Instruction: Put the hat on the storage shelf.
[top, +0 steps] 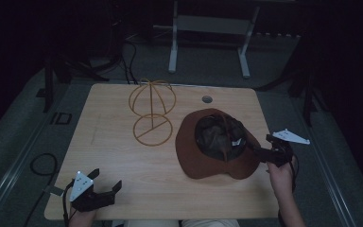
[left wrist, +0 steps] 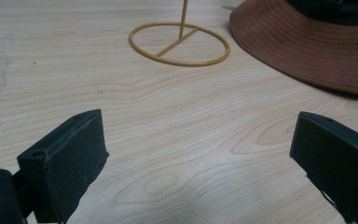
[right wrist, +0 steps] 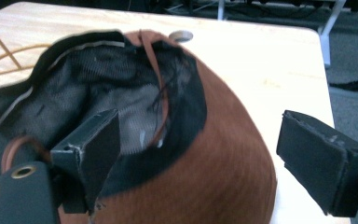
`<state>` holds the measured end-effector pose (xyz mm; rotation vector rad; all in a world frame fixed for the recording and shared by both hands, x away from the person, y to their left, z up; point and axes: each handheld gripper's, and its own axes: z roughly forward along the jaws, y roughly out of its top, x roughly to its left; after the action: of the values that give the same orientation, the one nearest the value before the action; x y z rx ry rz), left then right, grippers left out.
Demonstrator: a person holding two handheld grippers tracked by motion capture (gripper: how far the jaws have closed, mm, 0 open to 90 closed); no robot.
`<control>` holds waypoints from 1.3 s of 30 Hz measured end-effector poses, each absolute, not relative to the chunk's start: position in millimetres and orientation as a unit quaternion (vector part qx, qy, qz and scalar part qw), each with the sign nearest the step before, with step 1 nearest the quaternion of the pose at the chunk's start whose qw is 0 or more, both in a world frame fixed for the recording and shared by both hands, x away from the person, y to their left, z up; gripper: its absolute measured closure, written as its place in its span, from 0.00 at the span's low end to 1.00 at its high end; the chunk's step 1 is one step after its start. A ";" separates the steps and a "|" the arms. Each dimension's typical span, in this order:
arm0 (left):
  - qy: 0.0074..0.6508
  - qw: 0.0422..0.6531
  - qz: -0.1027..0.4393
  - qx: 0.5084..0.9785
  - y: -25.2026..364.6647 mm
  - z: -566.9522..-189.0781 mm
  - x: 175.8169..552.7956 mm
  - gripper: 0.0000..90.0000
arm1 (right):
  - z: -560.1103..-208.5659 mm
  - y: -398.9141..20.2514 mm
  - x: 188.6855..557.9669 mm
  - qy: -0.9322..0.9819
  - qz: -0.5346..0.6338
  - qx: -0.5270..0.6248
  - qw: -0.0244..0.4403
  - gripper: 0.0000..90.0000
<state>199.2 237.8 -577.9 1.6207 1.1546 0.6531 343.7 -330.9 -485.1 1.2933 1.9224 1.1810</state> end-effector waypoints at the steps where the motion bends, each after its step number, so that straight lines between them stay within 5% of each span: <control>1: 0.477 0.503 0.266 0.670 238.4 -578.0 199.4 0.04 | -482.9 -329.6 347.1 0.712 0.438 0.478 0.269 0.15; 24: 0.459 0.498 0.258 0.689 236.8 -578.8 199.0 0.04 | -474.9 -295.8 428.4 0.734 0.411 0.501 0.202 0.14; 32: 0.462 0.492 0.249 0.695 236.5 -580.7 201.4 0.04 | -480.7 -284.5 446.5 0.742 0.370 0.512 0.227 0.15; 35: 0.462 0.492 0.247 0.695 237.0 -580.9 201.8 0.04 | -482.2 -284.3 452.8 0.747 0.357 0.513 0.228 0.30; 39: 0.460 0.494 0.246 0.696 236.9 -580.7 201.7 0.04 | -487.2 -282.6 461.2 0.761 0.341 0.503 0.228 0.33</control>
<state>201.7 236.9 -580.7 1.6874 1.1156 0.5965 461.2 -282.6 -487.2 1.3855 2.0949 0.9392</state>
